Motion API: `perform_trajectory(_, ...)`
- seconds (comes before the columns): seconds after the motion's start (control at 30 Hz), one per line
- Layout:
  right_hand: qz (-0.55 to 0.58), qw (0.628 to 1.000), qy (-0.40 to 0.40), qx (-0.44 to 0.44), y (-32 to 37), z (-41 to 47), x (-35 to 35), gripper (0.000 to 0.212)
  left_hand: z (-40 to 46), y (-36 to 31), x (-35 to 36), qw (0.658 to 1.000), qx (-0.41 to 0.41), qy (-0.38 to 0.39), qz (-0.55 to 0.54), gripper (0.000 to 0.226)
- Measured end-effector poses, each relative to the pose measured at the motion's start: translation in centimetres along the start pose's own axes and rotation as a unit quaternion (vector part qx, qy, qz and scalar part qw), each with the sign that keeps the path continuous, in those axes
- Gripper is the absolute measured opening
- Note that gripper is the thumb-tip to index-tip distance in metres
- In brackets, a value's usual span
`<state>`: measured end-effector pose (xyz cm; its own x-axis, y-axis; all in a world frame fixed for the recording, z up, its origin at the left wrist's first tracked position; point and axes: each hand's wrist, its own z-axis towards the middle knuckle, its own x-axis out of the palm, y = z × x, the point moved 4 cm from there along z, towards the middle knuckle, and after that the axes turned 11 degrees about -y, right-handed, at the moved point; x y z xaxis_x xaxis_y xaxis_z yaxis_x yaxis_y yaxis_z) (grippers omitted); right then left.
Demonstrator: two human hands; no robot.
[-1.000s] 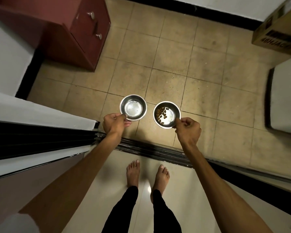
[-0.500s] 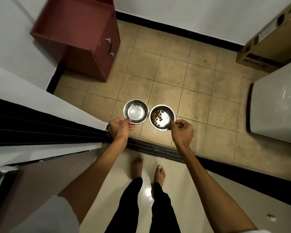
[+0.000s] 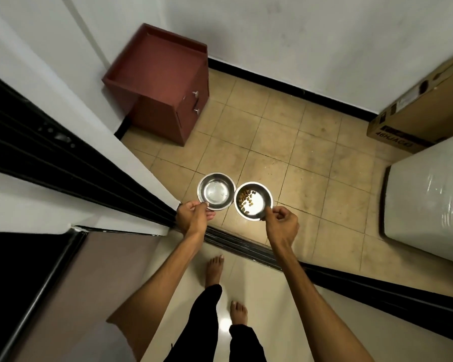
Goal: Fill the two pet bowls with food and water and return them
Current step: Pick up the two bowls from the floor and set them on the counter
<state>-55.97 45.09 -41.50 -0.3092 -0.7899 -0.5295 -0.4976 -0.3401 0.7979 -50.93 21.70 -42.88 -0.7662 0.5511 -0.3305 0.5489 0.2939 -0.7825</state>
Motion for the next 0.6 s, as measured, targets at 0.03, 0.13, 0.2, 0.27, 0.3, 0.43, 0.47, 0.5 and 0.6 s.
perform_trajectory(0.03, -0.001, 1.000, 0.003, -0.004, 0.2, -0.3, -0.4, 0.009, -0.5, 0.0, -0.5, 1.000, 0.001, -0.002, 0.000, 0.009)
perform_trajectory(0.13, -0.006, 1.000, 0.012, -0.016, 0.6, -1.2, -1.9, 0.009, -2.1, 0.2, -2.0, 1.000, -0.001, -0.015, -0.006, 0.013)
perform_trajectory(0.2, -0.010, 0.999, 0.022, -0.031, 1.1, -1.8, -3.0, 0.008, -3.3, 0.4, -3.2, 1.000, -0.001, -0.028, -0.010, 0.013)
perform_trajectory(0.27, -0.017, 0.998, 0.027, -0.045, 1.3, -2.3, -4.1, 0.009, -4.4, 0.7, -4.4, 0.999, 0.003, -0.045, -0.011, 0.011)
perform_trajectory(0.3, -0.020, 0.998, 0.031, -0.052, 1.6, -2.8, -4.7, 0.009, -5.1, 0.9, -5.2, 0.998, 0.004, -0.053, -0.018, 0.009)
perform_trajectory(0.43, -0.029, 0.995, 0.052, -0.077, 2.5, -4.5, -6.7, 0.010, -7.5, 1.5, -8.2, 0.996, -0.004, -0.076, -0.044, 0.004)
perform_trajectory(0.47, -0.029, 0.994, 0.060, -0.083, 2.8, -5.2, -7.1, 0.009, -8.1, 1.6, -9.1, 0.995, -0.007, -0.083, -0.050, 0.004)
perform_trajectory(0.5, -0.030, 0.993, 0.067, -0.088, 3.1, -5.9, -7.6, 0.008, -8.7, 1.7, -10.1, 0.994, -0.008, -0.090, -0.055, 0.005)
perform_trajectory(0.6, -0.031, 0.989, 0.091, -0.111, 3.9, -7.9, -8.6, 0.009, -10.4, 1.8, -12.8, 0.992, 0.002, -0.107, -0.071, 0.006)
